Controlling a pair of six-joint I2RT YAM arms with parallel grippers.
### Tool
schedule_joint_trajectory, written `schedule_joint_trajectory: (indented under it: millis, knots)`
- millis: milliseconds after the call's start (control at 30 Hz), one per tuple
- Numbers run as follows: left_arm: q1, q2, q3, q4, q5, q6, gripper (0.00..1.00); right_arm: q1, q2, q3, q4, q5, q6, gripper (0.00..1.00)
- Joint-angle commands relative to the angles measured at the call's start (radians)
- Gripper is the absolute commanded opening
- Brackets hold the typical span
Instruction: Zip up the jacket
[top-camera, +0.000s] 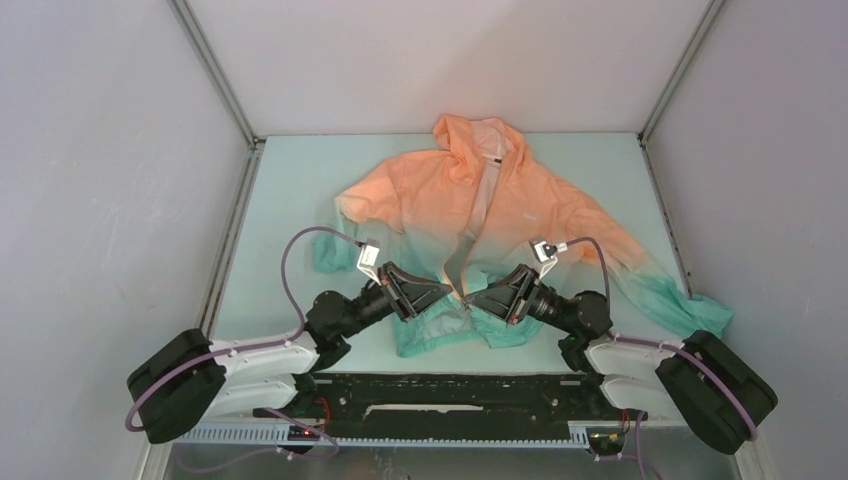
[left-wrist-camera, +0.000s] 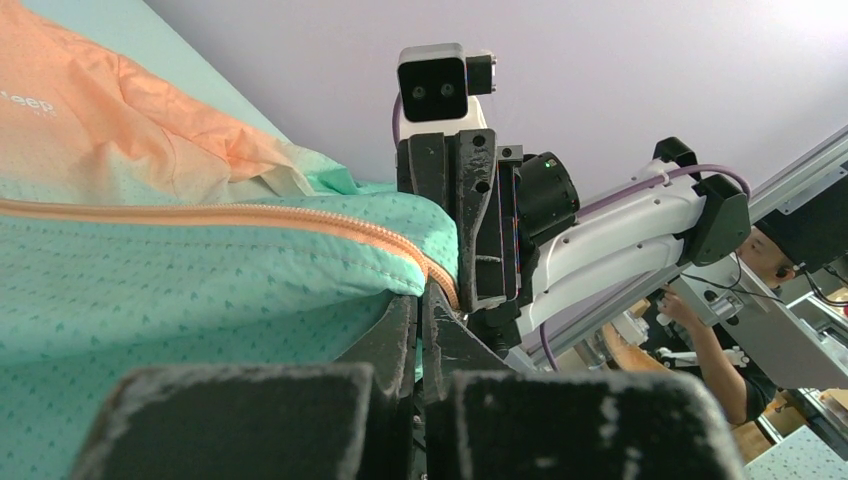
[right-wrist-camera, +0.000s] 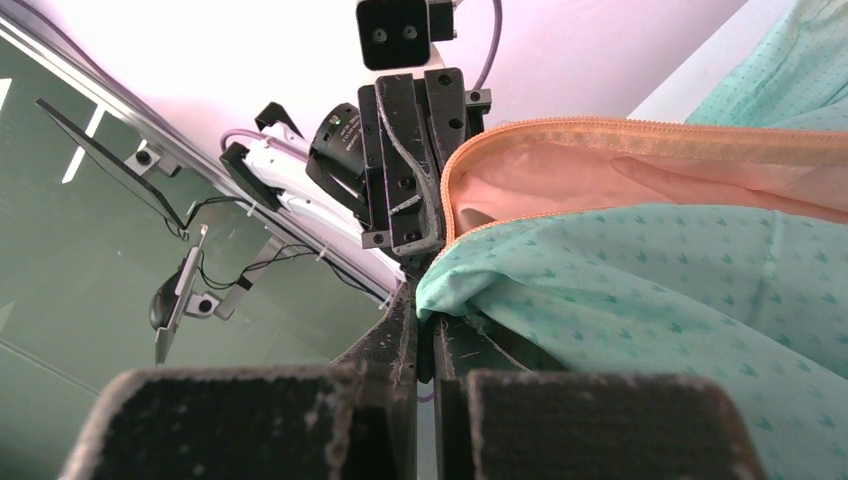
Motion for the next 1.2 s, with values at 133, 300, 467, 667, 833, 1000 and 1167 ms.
schedule_joint_trajectory:
  millis: [133,300,467,667,833,1000,1167]
  knots:
    - [-0.005,-0.057,0.009,0.007,0.002,0.027,0.0,0.001,0.0,0.02,0.062,-0.007,-0.008,0.0]
    - [-0.005,-0.054,0.016,0.007,0.007,0.025,0.0,0.007,0.006,0.023,0.062,-0.008,-0.007,0.0]
    - [-0.006,-0.04,0.016,0.029,0.011,0.018,0.0,0.009,0.003,0.029,0.062,-0.011,-0.007,0.0]
    - [-0.006,-0.034,0.017,0.037,0.013,0.013,0.0,0.013,0.012,0.029,0.063,-0.012,-0.009,0.0]
    - [-0.007,-0.033,0.017,0.042,0.013,0.012,0.0,0.014,0.011,0.034,0.063,-0.011,-0.008,0.0]
    - [-0.011,-0.022,0.017,0.048,0.015,0.009,0.0,0.018,0.013,0.039,0.064,-0.007,-0.009,0.0]
    - [-0.016,0.001,0.018,0.068,0.02,0.002,0.0,0.021,0.011,0.052,0.063,-0.007,-0.001,0.0]
